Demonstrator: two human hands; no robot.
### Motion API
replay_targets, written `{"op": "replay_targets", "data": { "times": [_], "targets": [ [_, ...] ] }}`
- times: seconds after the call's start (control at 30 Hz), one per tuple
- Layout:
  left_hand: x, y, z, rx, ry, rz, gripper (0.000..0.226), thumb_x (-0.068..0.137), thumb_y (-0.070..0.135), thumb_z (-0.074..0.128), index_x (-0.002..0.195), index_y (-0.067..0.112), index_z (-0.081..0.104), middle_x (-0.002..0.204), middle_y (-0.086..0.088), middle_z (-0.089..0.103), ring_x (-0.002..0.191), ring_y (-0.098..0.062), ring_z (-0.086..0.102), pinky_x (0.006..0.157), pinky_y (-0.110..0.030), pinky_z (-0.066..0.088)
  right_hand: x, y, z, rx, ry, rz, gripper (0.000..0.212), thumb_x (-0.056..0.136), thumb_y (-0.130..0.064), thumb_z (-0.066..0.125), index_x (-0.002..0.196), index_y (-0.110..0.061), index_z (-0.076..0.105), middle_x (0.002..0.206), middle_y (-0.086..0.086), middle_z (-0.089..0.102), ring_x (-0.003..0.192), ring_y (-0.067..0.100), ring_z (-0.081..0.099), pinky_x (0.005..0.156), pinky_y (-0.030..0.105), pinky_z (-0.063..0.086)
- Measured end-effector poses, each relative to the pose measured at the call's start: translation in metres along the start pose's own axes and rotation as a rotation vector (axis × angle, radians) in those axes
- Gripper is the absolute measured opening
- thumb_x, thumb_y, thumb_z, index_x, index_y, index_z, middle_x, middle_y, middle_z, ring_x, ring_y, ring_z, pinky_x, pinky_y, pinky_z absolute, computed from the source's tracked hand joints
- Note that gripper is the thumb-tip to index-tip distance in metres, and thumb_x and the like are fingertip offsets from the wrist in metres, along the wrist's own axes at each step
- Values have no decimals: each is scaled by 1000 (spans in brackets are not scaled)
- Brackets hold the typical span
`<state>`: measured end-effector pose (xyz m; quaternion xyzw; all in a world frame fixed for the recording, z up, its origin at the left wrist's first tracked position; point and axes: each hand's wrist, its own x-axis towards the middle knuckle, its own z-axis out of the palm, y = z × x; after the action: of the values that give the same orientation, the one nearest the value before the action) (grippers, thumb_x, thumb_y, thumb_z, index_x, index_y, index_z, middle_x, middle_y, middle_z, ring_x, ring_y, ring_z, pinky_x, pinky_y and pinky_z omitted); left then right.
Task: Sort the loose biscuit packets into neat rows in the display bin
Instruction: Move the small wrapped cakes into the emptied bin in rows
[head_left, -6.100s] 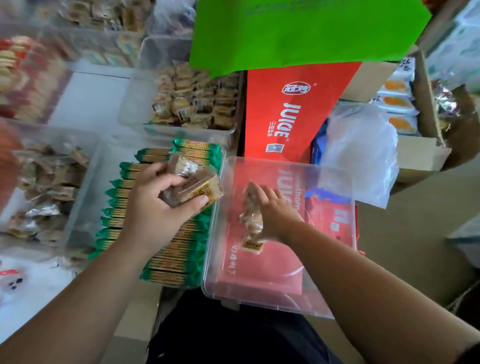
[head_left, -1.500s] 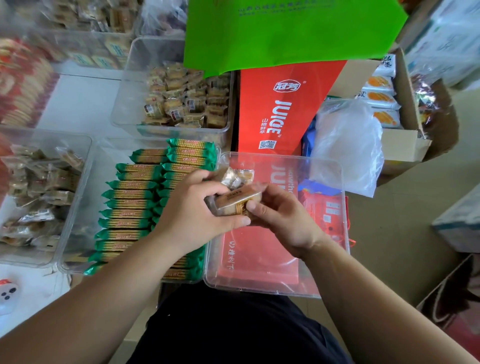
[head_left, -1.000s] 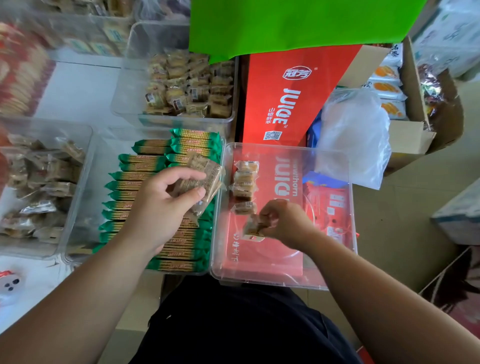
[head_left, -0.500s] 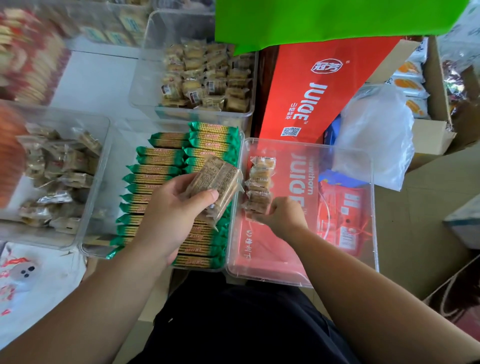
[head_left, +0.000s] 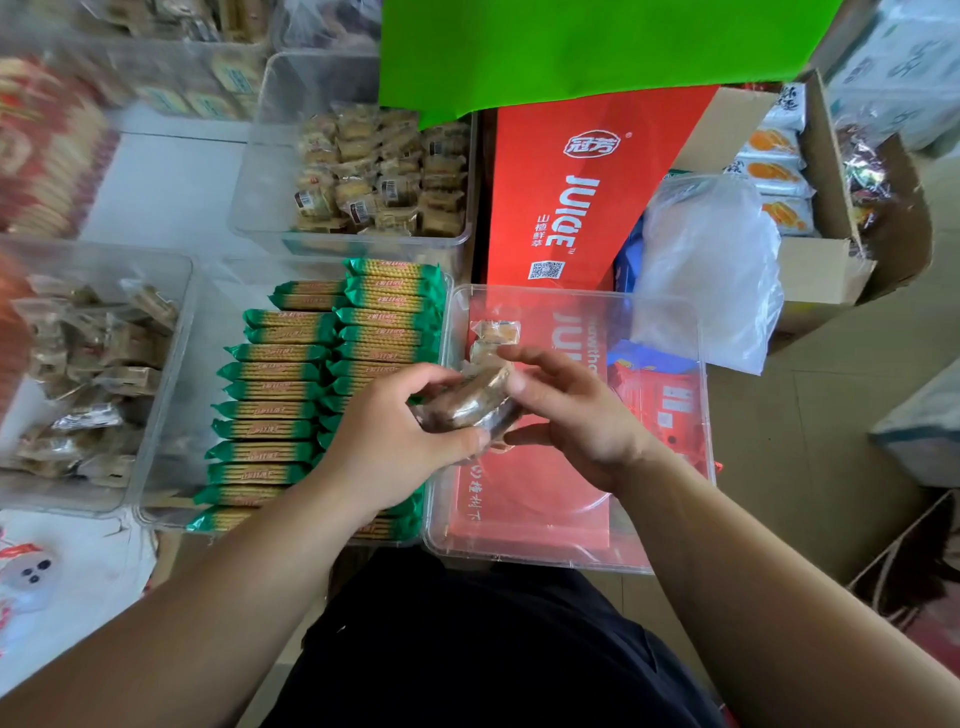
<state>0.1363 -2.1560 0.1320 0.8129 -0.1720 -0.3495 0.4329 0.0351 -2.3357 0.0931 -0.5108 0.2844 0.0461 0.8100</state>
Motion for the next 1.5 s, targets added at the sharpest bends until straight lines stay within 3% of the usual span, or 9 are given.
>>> {"op": "replay_targets", "data": {
  "times": [0.13, 0.27, 0.33, 0.5, 0.67, 0.9, 1.07, 1.33, 1.5],
  "targets": [
    [2, 3, 5, -88, -62, 13, 68, 53, 39, 99, 114, 37, 71, 101, 14, 76, 91, -9, 74, 81, -34, 62, 1, 2, -7, 15, -54, -5, 49, 84, -14, 78, 121, 9, 58, 116, 36, 62, 97, 37, 68, 84, 46, 58],
    [-1, -5, 2, -83, -60, 29, 66, 70, 2, 90, 117, 39, 63, 104, 11, 72, 92, -9, 72, 78, -24, 57, -5, 9, -23, 240, -41, 3, 51, 85, -13, 69, 128, 8, 52, 118, 27, 66, 103, 36, 66, 93, 49, 57],
    [0, -10, 0, 0, 38, 3, 60, 74, 4, 87, 113, 39, 57, 100, 10, 71, 86, -12, 70, 75, -26, 57, -7, 12, -33, 185, 12, 16, 43, 84, -8, 70, 123, 4, 55, 112, 26, 67, 98, 36, 66, 89, 49, 58],
    [-3, -23, -12, 165, 172, 42, 52, 73, 12, 88, 108, 36, 58, 99, 16, 69, 82, -5, 66, 71, -24, 56, -9, 38, -49, -491, 187, 78, 36, 72, 2, 81, 102, -12, 66, 92, 6, 74, 82, 18, 72, 76, 36, 59],
    [-9, -31, -20, 138, 177, 74, 55, 76, 7, 85, 115, 37, 62, 101, 18, 70, 90, 3, 66, 78, -16, 56, 10, 69, -20, -1197, -122, 185, 33, 76, -22, 85, 101, -22, 64, 96, -3, 66, 86, 17, 62, 77, 31, 55],
    [-19, -40, -24, 169, 140, 96, 55, 73, 11, 89, 111, 39, 62, 99, 16, 71, 89, -2, 68, 76, -14, 56, 28, 90, -14, -1275, 161, -186, 34, 79, -31, 80, 96, -17, 55, 92, -2, 54, 76, 22, 58, 69, 37, 56],
    [-22, -29, -16, 328, 53, 208, 42, 70, 13, 91, 103, 29, 71, 93, 15, 70, 83, -4, 67, 74, -25, 59, 41, 81, -21, -1515, 231, 36, 60, 75, -68, 73, 94, -18, 45, 78, -2, 54, 69, 24, 59, 61, 36, 54],
    [-2, -16, 42, 783, -150, 283, 34, 87, 17, 75, 119, 17, 67, 113, 4, 62, 101, -18, 59, 87, -31, 49, 47, 88, -35, -895, 211, 228, 14, 82, -1, 72, 90, -4, 61, 76, 4, 63, 66, 16, 64, 57, 31, 55],
    [4, -40, 61, 1111, -65, 396, 14, 74, 23, 86, 84, 22, 77, 88, 8, 74, 113, -25, 60, 99, -45, 29, 48, 84, -54, -324, 209, 348, 11, 92, 7, 60, 93, -3, 59, 100, 20, 73, 89, 33, 73, 81, 46, 62]
  ]
}}
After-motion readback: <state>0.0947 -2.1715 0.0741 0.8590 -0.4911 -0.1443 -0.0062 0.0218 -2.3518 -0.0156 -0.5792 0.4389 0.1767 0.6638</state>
